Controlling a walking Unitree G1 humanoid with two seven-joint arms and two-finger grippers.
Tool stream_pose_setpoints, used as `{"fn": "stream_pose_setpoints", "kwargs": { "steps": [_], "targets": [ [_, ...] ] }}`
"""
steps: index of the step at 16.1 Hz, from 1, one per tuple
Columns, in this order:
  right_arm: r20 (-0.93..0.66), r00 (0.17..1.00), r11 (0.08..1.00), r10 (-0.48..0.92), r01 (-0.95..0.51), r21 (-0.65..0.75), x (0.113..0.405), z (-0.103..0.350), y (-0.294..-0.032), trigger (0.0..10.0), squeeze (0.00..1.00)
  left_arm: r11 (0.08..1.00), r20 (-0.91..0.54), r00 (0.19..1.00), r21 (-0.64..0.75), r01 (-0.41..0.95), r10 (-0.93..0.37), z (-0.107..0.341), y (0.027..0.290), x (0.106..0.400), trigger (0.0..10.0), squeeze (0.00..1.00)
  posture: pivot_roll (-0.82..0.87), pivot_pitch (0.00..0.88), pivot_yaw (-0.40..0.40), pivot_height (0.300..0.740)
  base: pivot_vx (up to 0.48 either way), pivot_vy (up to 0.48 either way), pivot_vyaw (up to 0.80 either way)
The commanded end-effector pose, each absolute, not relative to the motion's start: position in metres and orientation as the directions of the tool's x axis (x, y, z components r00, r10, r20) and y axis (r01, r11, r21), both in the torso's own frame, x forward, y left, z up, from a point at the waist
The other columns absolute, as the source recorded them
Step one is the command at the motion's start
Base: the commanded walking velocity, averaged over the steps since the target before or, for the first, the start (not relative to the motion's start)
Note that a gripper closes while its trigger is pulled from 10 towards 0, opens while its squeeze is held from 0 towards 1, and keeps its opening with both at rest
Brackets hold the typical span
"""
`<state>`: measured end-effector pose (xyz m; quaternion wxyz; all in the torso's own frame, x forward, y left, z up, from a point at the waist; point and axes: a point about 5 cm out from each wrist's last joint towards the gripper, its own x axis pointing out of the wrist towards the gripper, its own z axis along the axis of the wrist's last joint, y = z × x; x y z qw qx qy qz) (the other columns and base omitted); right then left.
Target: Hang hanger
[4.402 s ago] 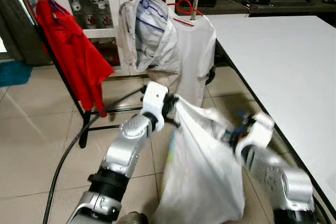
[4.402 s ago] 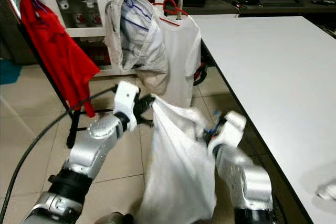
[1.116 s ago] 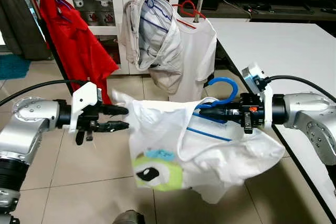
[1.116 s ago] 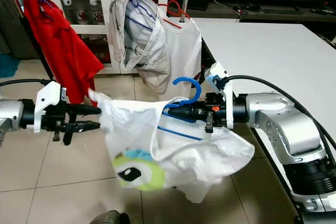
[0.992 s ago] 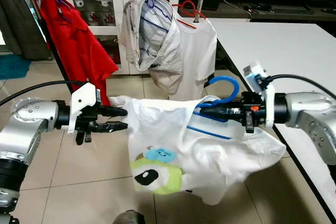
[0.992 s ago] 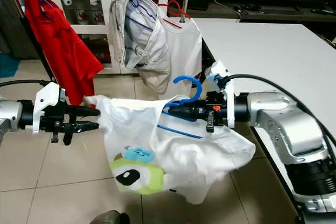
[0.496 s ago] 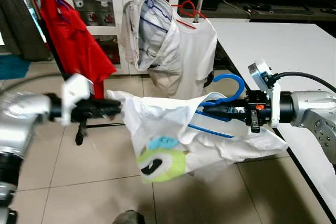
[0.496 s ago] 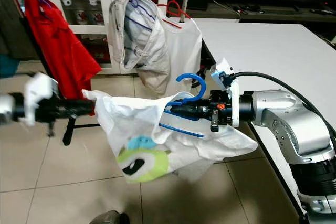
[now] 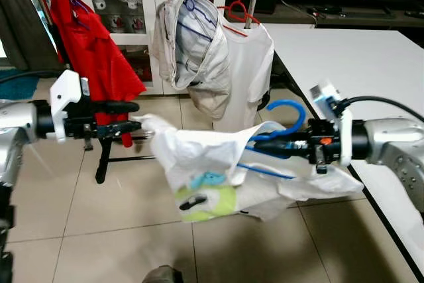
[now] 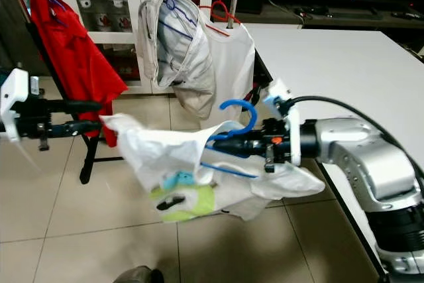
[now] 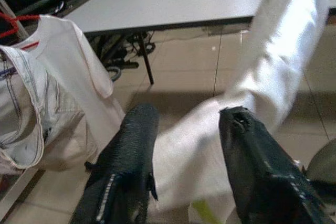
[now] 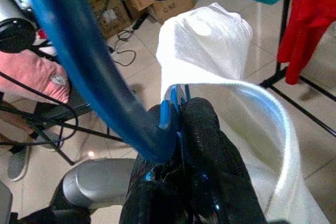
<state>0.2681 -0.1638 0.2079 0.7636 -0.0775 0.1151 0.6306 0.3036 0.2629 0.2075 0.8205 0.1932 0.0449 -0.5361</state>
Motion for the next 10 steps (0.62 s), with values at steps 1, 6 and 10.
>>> {"fn": "stream_pose_setpoints", "kwargs": {
  "steps": [1, 6, 10],
  "targets": [
    [-0.263, 0.154, 0.161, 0.952, -0.987, 0.005, 0.267, 0.216, -0.16, 10.0, 0.0, 0.33, -0.287, 0.409, 0.286, 0.9, -0.866, 0.206, 0.259, 0.307, 10.0, 1.0, -0.08, 0.0, -0.041, 0.74, 0.0, 0.0, 0.0],
    [-0.257, 0.131, 0.138, 0.958, -0.99, 0.01, 0.26, 0.216, -0.156, 10.0, 0.0, 0.247, -0.373, 0.309, 0.205, 0.947, -0.875, 0.176, 0.244, 0.314, 10.0, 0.0, -0.1, 0.0, -0.023, 0.74, 0.0, 0.0, 0.0],
    [-0.259, 0.152, 0.159, 0.954, -0.987, 0.005, 0.258, 0.217, -0.161, 10.0, 0.0, 0.208, -0.368, 0.25, 0.15, 0.967, -0.896, 0.169, 0.233, 0.31, 10.0, 0.0, -0.1, 0.0, -0.023, 0.74, 0.0, 0.0, 0.0]
  ]
}}
